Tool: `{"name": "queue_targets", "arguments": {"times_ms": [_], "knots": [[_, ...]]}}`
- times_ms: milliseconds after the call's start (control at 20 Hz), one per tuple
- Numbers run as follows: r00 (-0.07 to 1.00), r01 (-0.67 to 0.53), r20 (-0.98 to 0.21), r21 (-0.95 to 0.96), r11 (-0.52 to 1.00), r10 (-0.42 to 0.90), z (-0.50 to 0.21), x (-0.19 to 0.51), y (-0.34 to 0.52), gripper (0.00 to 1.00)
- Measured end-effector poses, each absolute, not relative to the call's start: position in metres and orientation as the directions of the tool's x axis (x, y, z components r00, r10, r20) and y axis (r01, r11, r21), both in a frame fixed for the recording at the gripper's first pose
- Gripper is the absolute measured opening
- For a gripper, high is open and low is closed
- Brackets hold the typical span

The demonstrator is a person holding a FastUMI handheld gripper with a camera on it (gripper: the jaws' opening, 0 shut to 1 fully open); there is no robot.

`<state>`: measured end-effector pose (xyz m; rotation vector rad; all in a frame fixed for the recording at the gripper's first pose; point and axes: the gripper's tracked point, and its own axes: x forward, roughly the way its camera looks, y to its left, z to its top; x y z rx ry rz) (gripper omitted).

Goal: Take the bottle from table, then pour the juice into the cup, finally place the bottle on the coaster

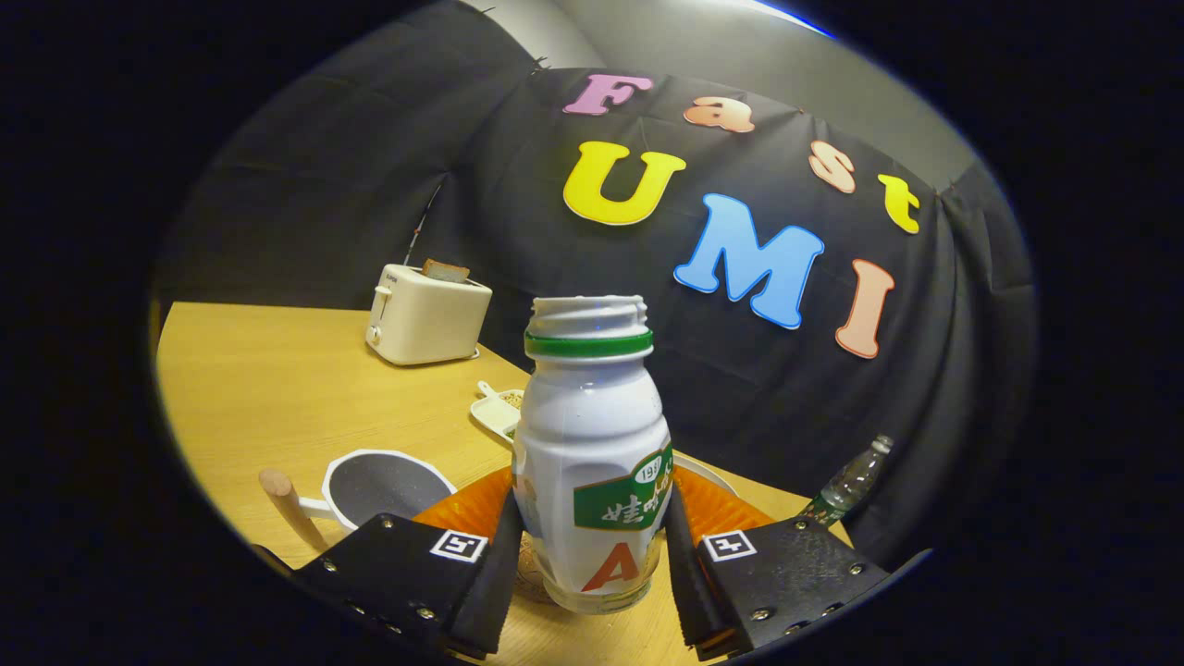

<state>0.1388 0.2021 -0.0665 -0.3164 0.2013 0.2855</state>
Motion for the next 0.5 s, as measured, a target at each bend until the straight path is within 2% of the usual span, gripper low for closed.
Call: {"name": "queue_targets", "arguments": {"times_ms": [200,500], "knots": [[0.939,-0.294,-0.223,-0.132,0.947,0.261,-0.069,0.152,0.199,0.70],[0.932,-0.293,-0.237,-0.051,0.955,0.273,-0.090,0.171,0.198,0.70]]}}
